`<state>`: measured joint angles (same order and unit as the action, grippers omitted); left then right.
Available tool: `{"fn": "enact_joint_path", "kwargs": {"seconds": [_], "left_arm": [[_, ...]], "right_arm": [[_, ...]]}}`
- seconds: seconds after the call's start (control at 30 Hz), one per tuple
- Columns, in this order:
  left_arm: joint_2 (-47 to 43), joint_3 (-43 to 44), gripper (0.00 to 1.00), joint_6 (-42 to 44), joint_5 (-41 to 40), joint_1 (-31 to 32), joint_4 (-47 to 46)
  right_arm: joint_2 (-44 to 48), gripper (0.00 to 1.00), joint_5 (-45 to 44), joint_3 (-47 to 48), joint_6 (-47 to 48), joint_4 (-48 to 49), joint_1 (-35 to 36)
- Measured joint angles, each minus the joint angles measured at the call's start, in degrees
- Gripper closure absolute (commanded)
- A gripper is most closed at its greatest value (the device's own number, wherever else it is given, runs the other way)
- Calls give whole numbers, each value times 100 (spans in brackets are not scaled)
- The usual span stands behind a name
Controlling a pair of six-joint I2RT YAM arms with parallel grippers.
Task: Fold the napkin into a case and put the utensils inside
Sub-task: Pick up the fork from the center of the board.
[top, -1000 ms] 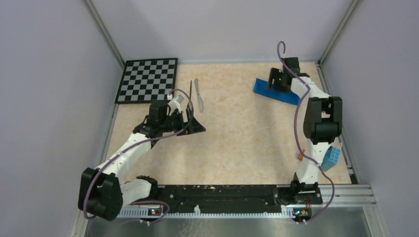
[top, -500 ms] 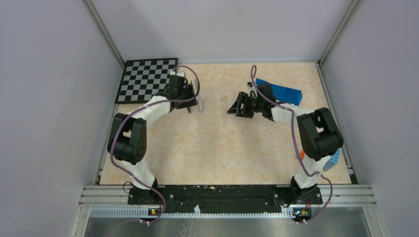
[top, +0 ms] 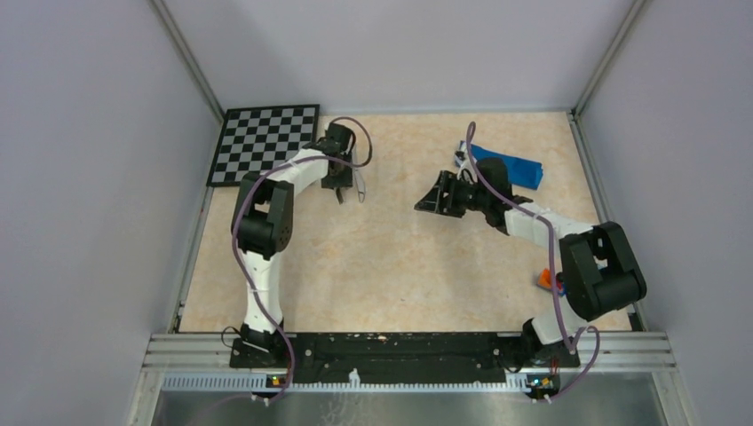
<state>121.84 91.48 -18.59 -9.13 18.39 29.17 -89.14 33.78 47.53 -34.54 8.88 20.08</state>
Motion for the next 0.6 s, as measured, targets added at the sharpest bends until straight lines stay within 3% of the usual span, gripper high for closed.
{"fn": "enact_joint_path", "kwargs": {"seconds": [0.13, 0.23, 0.43, 0.53, 0.6], "left_arm": [[94, 133, 86, 92, -98, 55, 140], [136, 238, 100, 92, -129, 66, 247], [-461, -175, 100, -59, 262, 48, 85], [-1849, -1228, 100, -420, 949, 13, -588], [-3132, -2216, 100, -850, 1508, -11, -1672]], "right_arm": [[155, 37, -20, -4, 74, -61, -39], [273, 37, -79, -4, 153, -203, -39], [448, 37, -101, -9, 122, -417, -37], [595, 36, -4, -31, -131, -321, 26], [682, 35, 101, -35, -391, -83, 122]]}}
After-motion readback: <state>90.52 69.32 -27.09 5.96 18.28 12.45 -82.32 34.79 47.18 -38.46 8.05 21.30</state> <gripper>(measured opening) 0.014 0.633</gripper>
